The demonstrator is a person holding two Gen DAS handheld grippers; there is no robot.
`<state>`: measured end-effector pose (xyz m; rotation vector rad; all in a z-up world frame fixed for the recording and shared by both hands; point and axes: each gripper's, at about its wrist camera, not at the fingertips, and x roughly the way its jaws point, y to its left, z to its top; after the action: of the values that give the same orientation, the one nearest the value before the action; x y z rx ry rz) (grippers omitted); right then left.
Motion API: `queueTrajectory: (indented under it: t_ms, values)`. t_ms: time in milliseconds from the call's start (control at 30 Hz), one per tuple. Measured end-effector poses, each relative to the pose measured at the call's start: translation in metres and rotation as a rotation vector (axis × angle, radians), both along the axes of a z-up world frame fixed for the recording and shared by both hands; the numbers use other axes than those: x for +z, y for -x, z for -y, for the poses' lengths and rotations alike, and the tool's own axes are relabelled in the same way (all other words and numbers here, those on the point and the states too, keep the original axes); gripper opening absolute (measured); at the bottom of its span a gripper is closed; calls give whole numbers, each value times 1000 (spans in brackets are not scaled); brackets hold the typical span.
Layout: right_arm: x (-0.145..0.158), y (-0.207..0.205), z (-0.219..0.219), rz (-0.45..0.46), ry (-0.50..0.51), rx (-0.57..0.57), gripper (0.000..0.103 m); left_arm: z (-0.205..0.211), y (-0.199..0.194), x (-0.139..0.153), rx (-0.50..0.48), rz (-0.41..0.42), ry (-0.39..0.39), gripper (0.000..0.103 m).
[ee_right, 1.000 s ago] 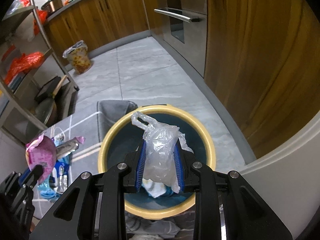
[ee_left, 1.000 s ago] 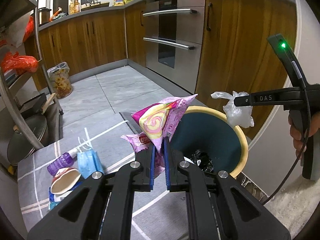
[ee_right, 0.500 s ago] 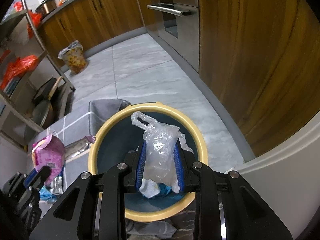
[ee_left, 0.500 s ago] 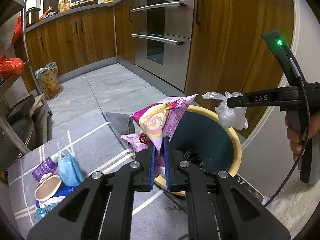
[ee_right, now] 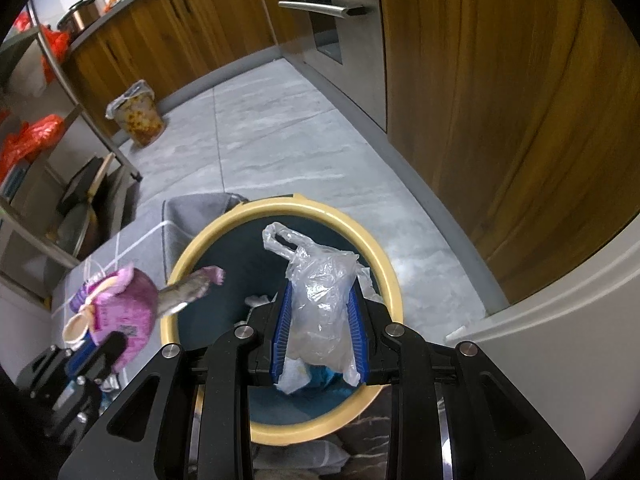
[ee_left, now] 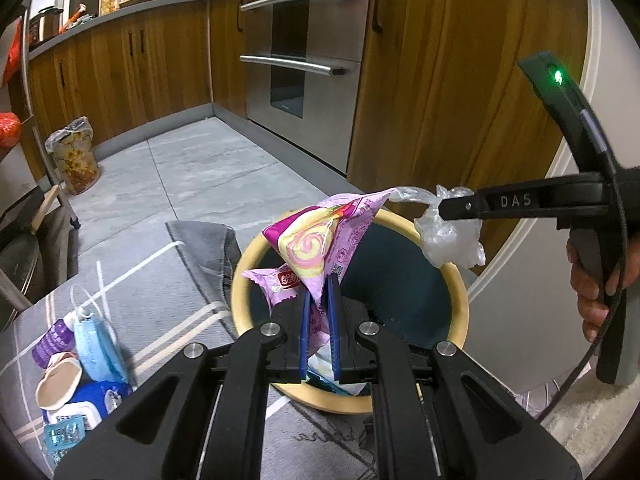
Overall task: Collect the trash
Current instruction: 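Carry the clear bag over the teal bin with the right tool while the left carries the wrapper there, then open both tools over the teal bin to drop the wrapper and clear bag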
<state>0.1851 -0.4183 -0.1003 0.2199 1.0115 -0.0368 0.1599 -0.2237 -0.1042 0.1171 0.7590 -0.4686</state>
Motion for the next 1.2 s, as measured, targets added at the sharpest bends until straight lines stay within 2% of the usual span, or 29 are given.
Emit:
queueTrajectory:
  t_ms: [300,467,567,667,900,1033,1100,1200]
  values:
    - [-7,-8,-8,-27,-7,20,29,13,-7,-16,-10,-30,-10,8]
    - [-27,-14,-10,-109,-72,12,29,14,-15,-32,9,-77,-25,8]
    - [-32,-14,-13,-132,-66,11,29,16,-19,-38,12,-90,-39,8]
    - [-31,-14,-17,-123,-51,21,29,19,-20,-38,11,-83,-35,8]
    - [-19,-14,-15,-39,-56,20,29,20,-16,-25,20,-17,-12,8]
    - [-18,-15,-19,-31,-49,34,33,19,-16,-26,21,-28,-16,8]
    - [-18,-15,-20,-33,-43,36,36,18,-16,-27,26,-35,-19,13]
    - [-15,-15,-20,-21,-38,20,46,17,-17,-27,38,-37,-19,28]
